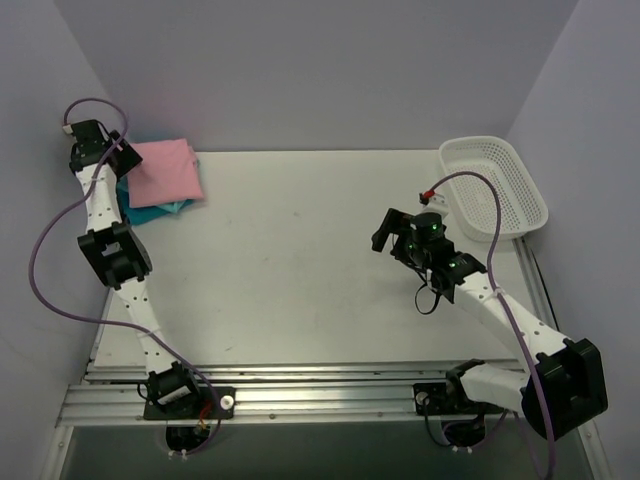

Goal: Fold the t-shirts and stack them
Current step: Put the neatly folded tshirt into the corner of the board with the left arm

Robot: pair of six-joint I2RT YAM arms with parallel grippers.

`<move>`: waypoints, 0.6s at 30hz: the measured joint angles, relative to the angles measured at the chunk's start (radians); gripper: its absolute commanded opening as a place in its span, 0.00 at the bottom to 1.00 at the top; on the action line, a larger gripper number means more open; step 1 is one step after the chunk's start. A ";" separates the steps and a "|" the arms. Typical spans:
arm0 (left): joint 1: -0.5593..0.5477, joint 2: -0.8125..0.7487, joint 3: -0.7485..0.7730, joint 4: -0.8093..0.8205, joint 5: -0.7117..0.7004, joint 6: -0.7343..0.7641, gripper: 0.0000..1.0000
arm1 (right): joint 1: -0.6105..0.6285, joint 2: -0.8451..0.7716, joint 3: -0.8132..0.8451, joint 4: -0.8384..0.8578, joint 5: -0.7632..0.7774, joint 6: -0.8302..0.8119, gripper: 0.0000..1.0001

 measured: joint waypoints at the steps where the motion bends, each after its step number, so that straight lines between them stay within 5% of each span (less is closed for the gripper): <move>1: 0.003 0.008 0.008 0.001 -0.001 -0.001 0.92 | 0.001 0.002 0.000 0.000 0.000 0.000 1.00; 9: 0.010 0.001 -0.018 0.035 -0.005 -0.009 0.97 | 0.001 0.005 0.000 0.000 0.011 0.000 1.00; 18: -0.006 -0.224 -0.339 0.019 -0.137 -0.074 0.97 | 0.003 0.005 0.000 -0.002 0.035 0.000 1.00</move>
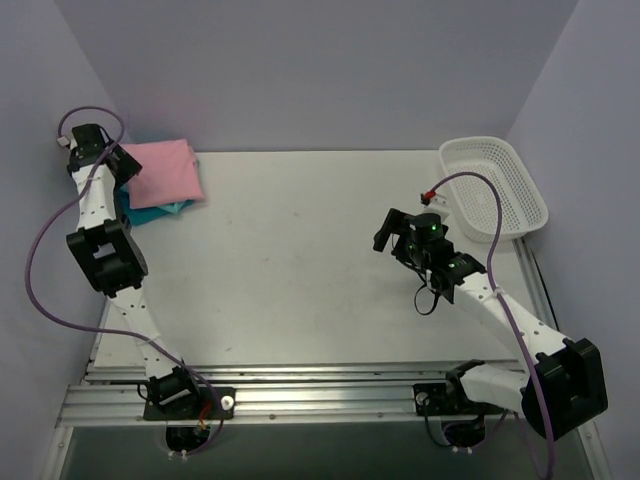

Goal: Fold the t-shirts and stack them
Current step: Put the neatly folded tshirt into the corner of the board with the left arm

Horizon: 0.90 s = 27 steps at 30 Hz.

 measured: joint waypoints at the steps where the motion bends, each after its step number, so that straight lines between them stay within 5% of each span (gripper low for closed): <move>1: -0.001 -0.024 -0.006 -0.017 -0.018 -0.002 0.97 | 0.002 0.000 0.000 -0.001 0.005 0.000 1.00; 8: -0.029 -0.260 -0.005 -0.097 -0.176 -0.026 0.97 | 0.011 0.000 0.000 -0.006 0.027 -0.003 1.00; 13: -0.109 -0.579 -0.093 -0.116 -0.225 -0.049 0.97 | 0.018 0.000 0.003 -0.017 0.046 -0.007 1.00; 16: -0.283 -0.814 -0.269 -0.111 -0.271 -0.048 0.97 | 0.026 -0.006 0.004 -0.023 0.053 -0.007 1.00; 21: -0.730 -1.257 -0.805 -0.021 -0.338 -0.035 0.94 | 0.067 -0.059 0.013 -0.080 0.082 -0.006 1.00; 27: -0.803 -1.699 -1.210 -0.032 -0.391 -0.058 0.94 | 0.121 -0.179 0.019 -0.156 0.139 0.002 1.00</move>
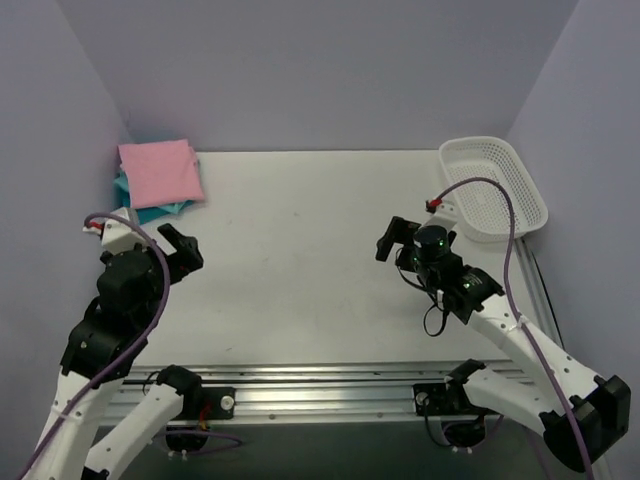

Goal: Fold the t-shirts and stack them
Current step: Put the neatly folded tshirt into the corner of the board with the left arm

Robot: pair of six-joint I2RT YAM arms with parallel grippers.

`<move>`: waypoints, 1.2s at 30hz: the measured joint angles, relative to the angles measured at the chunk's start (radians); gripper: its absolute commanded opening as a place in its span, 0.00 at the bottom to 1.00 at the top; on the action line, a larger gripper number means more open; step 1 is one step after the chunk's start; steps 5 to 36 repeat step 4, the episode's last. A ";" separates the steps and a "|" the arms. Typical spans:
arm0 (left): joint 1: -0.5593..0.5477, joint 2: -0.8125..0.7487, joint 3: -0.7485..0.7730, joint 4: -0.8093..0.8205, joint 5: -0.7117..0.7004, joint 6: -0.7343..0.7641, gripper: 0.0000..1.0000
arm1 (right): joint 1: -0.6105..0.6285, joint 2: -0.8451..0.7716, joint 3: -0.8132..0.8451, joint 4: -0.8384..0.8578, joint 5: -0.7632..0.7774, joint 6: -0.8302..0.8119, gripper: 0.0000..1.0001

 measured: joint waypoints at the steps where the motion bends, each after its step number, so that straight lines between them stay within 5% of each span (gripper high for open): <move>1: 0.000 -0.029 -0.010 -0.003 -0.011 0.001 0.94 | 0.000 -0.013 0.003 -0.013 0.008 0.001 1.00; 36: -0.003 -0.011 0.016 -0.019 -0.056 0.003 0.94 | 0.000 -0.028 0.020 -0.047 0.032 0.004 1.00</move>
